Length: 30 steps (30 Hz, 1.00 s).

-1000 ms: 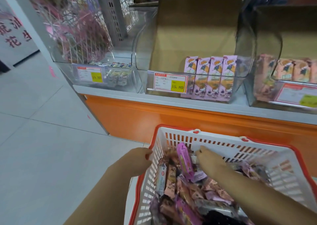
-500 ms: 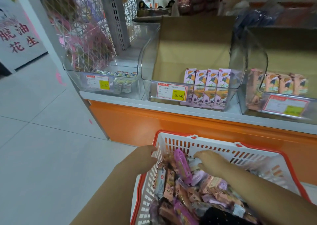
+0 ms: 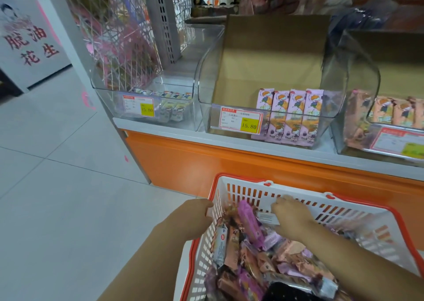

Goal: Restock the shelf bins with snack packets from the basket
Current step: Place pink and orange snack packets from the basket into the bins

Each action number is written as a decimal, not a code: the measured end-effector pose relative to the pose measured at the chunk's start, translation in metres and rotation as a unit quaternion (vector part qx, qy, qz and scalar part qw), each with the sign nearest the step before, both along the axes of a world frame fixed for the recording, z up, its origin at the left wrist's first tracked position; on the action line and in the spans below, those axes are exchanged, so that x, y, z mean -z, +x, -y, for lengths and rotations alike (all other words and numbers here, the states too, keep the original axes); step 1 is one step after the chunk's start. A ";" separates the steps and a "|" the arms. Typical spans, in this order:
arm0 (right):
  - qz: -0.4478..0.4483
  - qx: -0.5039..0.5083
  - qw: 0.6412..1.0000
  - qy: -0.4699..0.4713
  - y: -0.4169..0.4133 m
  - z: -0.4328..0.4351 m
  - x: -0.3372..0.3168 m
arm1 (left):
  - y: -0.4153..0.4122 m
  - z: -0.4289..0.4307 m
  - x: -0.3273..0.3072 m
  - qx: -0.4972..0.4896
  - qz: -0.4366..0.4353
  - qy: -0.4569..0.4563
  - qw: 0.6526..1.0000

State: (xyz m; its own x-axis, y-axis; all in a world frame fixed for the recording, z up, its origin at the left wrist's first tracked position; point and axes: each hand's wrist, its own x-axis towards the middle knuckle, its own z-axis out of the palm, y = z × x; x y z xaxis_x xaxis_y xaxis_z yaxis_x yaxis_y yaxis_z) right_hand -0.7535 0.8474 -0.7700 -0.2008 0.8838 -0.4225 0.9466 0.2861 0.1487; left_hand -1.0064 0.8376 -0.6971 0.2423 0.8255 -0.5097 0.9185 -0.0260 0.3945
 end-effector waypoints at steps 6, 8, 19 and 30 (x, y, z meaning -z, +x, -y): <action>-0.183 -0.037 0.977 0.107 -0.012 0.018 -0.081 | 0.013 -0.005 -0.043 -0.029 0.139 -0.027 0.989; -0.241 -0.075 0.960 0.122 -0.017 0.019 -0.104 | 0.017 -0.005 -0.057 -0.068 0.225 -0.088 0.968; -0.442 -0.092 0.883 0.128 -0.039 0.021 -0.208 | -0.009 0.008 -0.125 -0.143 0.482 -0.072 0.861; -0.574 -0.032 0.786 0.227 -0.136 -0.005 -0.240 | -0.009 0.002 -0.149 -0.343 0.635 0.023 0.692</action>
